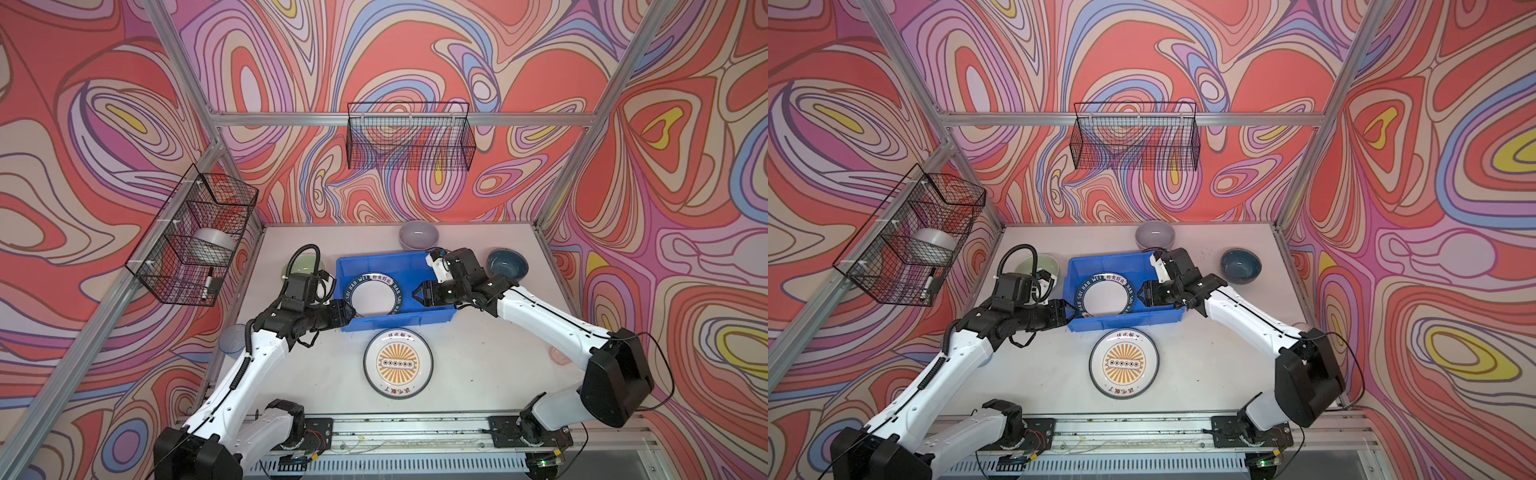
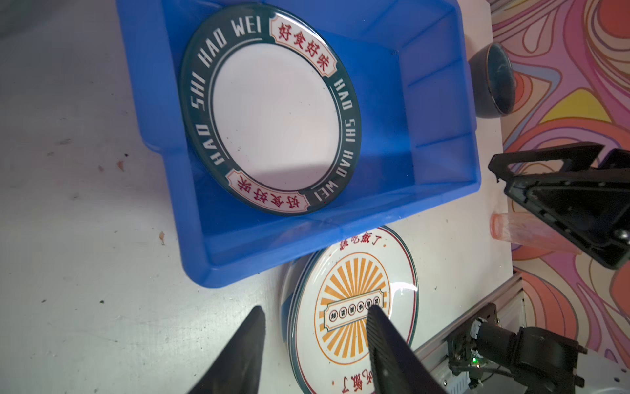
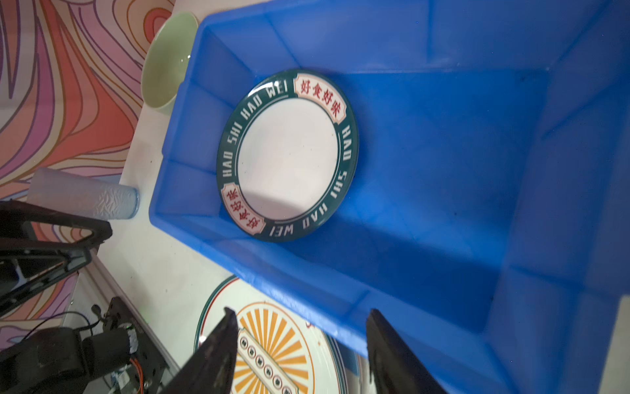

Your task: Place the mixed dishes into the plastic bin

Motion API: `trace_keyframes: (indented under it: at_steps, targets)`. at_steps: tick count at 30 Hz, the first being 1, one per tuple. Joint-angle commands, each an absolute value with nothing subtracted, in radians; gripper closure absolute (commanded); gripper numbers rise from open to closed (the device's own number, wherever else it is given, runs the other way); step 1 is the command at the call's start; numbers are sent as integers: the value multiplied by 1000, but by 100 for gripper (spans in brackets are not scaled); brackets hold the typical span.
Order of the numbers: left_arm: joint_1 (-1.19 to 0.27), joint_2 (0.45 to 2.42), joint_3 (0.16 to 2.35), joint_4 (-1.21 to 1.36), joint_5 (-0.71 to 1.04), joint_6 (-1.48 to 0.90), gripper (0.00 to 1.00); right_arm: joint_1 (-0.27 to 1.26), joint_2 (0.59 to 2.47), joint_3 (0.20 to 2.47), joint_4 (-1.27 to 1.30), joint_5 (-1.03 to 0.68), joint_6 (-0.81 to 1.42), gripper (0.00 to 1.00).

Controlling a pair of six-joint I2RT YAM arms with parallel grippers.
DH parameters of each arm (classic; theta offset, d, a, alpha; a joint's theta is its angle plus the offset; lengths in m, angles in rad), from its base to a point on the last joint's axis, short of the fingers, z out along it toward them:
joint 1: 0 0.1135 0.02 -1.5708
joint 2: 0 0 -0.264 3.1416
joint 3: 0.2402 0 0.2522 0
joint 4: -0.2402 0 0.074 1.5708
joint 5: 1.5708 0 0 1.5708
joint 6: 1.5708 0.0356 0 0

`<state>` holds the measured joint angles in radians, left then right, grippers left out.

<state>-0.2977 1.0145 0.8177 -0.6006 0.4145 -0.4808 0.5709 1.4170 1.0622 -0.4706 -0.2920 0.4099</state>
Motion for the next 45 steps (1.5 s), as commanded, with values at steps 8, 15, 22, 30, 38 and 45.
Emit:
trace_keyframes:
  at_steps: [8,15,22,30,38,45]
  targets:
    - [-526,960,704,-637,234,-599,54,613,1243,883,-563,-380,434,40]
    - [-667,952,636,-618,178,-655,57,636,1176,750,-519,-398,504,43]
    - [-716,976,573,-578,149,-701,61,649,1173,636,-421,-426,576,49]
    - [-744,1030,551,-532,153,-715,66,651,1188,557,-328,-442,621,55]
    - [-755,1089,552,-505,155,-717,71,652,1249,510,-204,-491,664,61]
    - [-762,1105,548,-498,151,-720,71,652,1257,501,-170,-512,679,64]
